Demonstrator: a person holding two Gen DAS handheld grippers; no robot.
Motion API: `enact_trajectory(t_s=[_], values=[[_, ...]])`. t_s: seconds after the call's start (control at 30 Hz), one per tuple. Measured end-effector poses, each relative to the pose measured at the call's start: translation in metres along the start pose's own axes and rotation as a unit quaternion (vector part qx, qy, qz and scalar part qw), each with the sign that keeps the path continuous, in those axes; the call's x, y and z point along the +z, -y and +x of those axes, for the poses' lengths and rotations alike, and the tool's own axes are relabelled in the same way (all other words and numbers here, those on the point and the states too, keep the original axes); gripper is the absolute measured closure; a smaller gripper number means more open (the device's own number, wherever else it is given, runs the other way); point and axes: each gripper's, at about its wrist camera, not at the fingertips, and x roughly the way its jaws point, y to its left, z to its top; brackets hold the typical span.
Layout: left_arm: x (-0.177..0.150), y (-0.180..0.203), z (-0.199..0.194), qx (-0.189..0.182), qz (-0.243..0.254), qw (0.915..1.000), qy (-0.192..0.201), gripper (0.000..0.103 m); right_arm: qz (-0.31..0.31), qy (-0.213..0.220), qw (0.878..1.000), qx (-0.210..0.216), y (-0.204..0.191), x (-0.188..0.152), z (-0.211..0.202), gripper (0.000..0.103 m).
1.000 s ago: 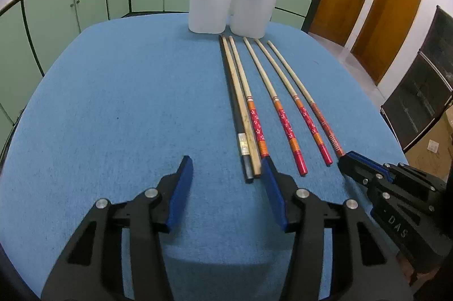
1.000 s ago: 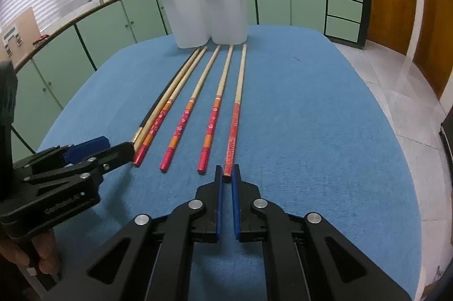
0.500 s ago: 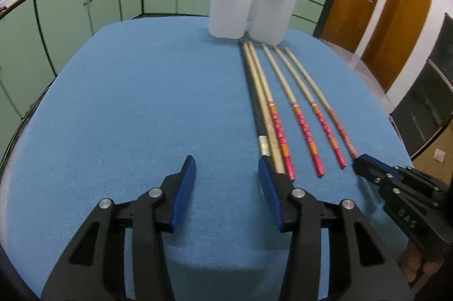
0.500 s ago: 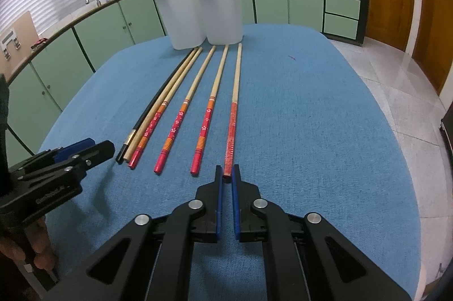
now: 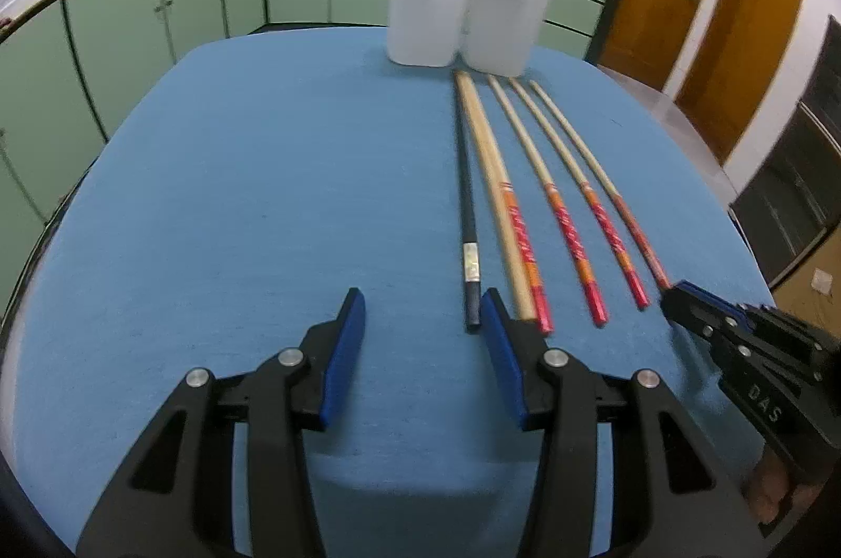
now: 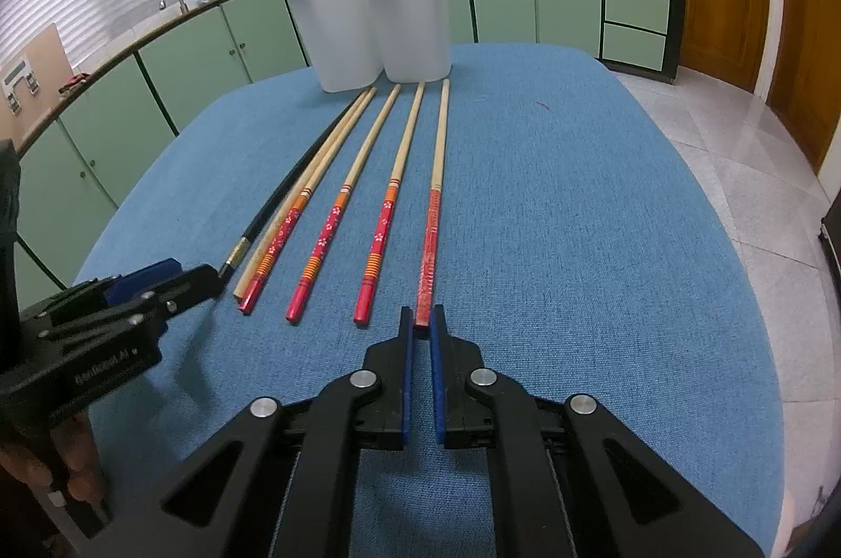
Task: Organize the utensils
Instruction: 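Close the left tool on the black chopstick while the right tool grasps a red-patterned chopstick, then lift both chopsticks and lower them into the white holder compartments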
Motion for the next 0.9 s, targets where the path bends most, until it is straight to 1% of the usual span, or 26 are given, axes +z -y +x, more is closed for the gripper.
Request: enact_trajectory(t_s=[0.07,0.17,0.27,0.4,0.43,0.47,0.53,0.57,0.67,0.8,0.9], values=[[0.001,-0.002,-0.001,0.000,-0.005,1.0000,0.002,0.059,0.000,0.000,1.000,0.000,0.000,0.000,0.000,0.097],[0.000,0.001,-0.004,-0.013,0.005,0.9999,0.007,0.059,-0.001,0.000,1.000,-0.001,0.000,0.000,0.000,0.097],[-0.003,0.009,-0.001,-0.019,0.023,0.9995,-0.001,0.059,-0.001,0.000,1.000,-0.001,0.000,0.000,0.000,0.097],[-0.004,0.011,0.003,-0.021,0.026,0.9994,-0.007,0.061,-0.001,-0.002,1.000,-0.001,0.000,0.000,0.000,0.097],[-0.004,0.011,0.003,-0.020,0.025,0.9995,-0.007,0.062,-0.001,-0.002,1.000,0.000,0.000,0.000,0.000,0.097],[-0.004,0.011,0.003,-0.019,0.025,0.9995,-0.007,0.067,0.000,-0.003,1.000,-0.001,0.000,0.000,0.000,0.097],[-0.004,0.011,0.003,-0.020,0.023,0.9995,-0.008,0.077,-0.001,-0.004,1.000,-0.002,0.000,0.000,0.001,0.096],[-0.004,0.011,0.004,-0.024,0.020,0.9995,-0.009,0.086,-0.002,-0.004,1.000,-0.004,-0.001,0.001,0.001,0.096],[-0.003,0.011,0.006,-0.031,0.015,0.9993,-0.013,0.097,-0.001,-0.005,1.000,-0.003,-0.001,0.001,0.001,0.097],[-0.001,0.012,0.006,-0.035,0.009,0.9993,-0.010,0.097,0.006,-0.004,1.000,0.005,0.002,0.001,0.002,0.097],[0.000,0.013,-0.001,-0.036,0.011,0.9993,0.001,0.097,0.009,0.002,1.000,0.010,0.003,0.001,-0.002,0.097]])
